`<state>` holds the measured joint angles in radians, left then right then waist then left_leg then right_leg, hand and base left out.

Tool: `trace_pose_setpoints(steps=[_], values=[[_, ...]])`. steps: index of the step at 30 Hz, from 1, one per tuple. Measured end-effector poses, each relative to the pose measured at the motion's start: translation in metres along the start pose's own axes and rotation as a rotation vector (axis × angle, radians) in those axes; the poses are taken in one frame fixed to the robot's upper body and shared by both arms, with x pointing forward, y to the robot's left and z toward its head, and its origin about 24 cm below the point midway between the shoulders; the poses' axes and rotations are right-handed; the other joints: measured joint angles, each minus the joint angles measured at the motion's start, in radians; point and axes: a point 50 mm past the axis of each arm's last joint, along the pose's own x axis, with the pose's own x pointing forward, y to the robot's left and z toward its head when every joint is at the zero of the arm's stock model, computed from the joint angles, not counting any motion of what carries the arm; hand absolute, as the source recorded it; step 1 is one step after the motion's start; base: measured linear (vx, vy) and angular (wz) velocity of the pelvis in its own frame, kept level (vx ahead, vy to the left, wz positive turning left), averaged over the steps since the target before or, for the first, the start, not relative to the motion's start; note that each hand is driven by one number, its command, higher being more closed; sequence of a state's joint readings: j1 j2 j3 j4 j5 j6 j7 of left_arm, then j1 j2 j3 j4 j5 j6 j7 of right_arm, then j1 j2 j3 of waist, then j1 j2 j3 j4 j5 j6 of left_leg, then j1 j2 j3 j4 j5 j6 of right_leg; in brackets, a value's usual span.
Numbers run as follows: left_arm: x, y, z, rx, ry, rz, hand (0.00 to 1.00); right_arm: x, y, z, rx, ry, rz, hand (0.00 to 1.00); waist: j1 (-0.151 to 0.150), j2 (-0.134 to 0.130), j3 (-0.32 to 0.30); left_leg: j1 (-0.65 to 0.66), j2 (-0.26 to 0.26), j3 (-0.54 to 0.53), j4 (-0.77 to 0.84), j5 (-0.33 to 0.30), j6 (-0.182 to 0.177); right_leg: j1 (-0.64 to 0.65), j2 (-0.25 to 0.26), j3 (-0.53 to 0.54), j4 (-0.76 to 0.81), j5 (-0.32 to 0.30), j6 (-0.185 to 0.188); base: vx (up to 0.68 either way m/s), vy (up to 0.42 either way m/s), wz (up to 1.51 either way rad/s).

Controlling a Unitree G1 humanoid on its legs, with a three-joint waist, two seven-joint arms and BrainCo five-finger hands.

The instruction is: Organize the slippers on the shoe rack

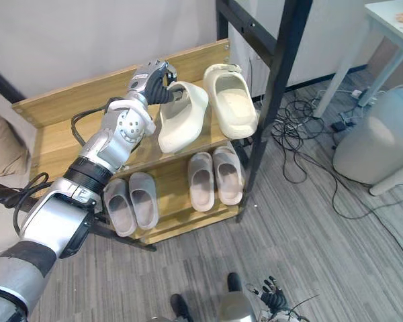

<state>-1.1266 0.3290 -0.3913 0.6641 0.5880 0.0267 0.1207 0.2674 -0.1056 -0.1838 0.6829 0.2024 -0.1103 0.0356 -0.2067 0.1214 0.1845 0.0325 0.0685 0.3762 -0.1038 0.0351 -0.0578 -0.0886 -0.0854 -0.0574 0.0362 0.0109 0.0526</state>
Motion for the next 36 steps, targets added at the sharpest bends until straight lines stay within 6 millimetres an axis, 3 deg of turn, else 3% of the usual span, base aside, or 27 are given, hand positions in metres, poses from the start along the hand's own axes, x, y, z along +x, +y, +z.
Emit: trace_pose_setpoints(steps=[21, 22, 36], values=[[0.014, 0.029, 0.012, 0.144, -0.038, 0.081, 1.00, -0.010, 0.002, -0.001, 0.032, -0.045, -0.007, 0.00, 0.017, -0.003, 0.001, -0.031, 0.005, 0.033, 0.000, -0.001, -0.002, -0.052, 0.007, 0.024, 0.017, 0.002, -0.003, -0.02, -0.005, -0.04], [0.014, 0.030, 0.012, 0.151, -0.039, 0.083, 0.00, -0.010, 0.002, -0.001, 0.031, -0.045, -0.007, 0.00, 0.017, -0.004, 0.002, -0.031, 0.005, 0.033, 0.000, -0.001, -0.002, -0.052, 0.007, 0.025, 0.017, 0.002, -0.003, 0.00, 0.000, 0.00], [0.014, 0.040, 0.001, 0.199, -0.002, 0.115, 0.00, -0.009, 0.007, -0.001, 0.036, -0.044, 0.014, 0.00, 0.017, -0.031, 0.010, -0.035, 0.006, 0.040, 0.000, -0.001, -0.002, -0.060, 0.010, 0.034, 0.017, 0.005, -0.006, -0.01, -0.002, -0.01]])
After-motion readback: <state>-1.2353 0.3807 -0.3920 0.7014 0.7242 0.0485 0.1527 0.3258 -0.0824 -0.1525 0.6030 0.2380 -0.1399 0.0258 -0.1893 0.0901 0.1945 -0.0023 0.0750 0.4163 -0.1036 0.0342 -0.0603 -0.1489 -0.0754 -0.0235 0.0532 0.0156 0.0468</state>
